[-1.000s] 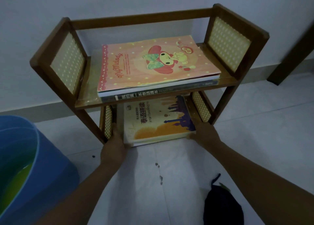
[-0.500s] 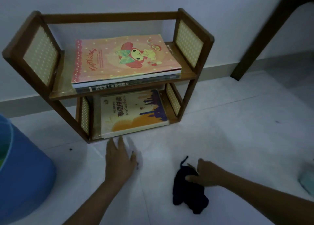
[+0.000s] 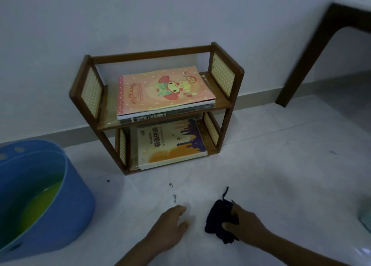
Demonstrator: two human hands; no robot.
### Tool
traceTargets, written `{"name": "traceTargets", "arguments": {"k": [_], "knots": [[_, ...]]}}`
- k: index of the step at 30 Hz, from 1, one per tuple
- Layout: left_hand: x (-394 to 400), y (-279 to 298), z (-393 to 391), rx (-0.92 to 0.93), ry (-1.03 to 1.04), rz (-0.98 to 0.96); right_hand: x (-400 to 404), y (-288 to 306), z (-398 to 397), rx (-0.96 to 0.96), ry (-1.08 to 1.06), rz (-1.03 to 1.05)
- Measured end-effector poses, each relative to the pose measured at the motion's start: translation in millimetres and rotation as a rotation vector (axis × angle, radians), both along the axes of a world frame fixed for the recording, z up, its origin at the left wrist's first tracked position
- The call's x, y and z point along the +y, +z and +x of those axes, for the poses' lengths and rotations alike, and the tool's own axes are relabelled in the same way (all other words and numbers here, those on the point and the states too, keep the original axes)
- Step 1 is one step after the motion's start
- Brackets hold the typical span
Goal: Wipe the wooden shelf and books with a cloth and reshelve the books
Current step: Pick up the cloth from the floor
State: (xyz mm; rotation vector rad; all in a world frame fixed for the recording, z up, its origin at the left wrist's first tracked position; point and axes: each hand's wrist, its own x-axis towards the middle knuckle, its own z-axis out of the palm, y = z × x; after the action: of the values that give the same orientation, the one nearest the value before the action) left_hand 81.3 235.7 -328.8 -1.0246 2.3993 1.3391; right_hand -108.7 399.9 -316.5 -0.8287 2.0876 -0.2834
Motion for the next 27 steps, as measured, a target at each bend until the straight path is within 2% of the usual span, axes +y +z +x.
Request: {"name": "traceTargets", "arguments": {"k": [4,9,12,14,16,20,24,27], "knots": [[-8.6,50.9,-5.1,0.178,0.024,0.082,-43.5,61.6,-0.9,0.006,0.061,-0.186],[-33.2,159.0,-4.0,0.422,-0.089,0.015,-99.4,171.8,26.1,0.054,0.389,-0.468],[-51.9,220.7,15.9,0.422,-0.03,-0.076,-121.5,235.0,55.1,0.061,0.465,-0.613],[-58.3,245.7,36.0,0.373,0.04,-0.079,-128.5,258.6,75.7,0.001,0.414,-0.678],[-57.6,260.4,61.6,0.414,0.173,-0.036,-134.1,275.0,97.7,-0.133,0.318,-0.694],[-49.4,270.8,120.5,0.6,0.488,0.051,-147.4,292.6,144.1,-0.403,0.208,-0.476],[-45.9,275.8,169.8,0.666,0.609,0.214,-161.7,294.6,184.7,-0.339,0.193,-0.563],[-44.2,285.3,205.3,0.772,0.607,0.376,-175.2,301.3,218.7,-0.322,0.229,-0.609]]}}
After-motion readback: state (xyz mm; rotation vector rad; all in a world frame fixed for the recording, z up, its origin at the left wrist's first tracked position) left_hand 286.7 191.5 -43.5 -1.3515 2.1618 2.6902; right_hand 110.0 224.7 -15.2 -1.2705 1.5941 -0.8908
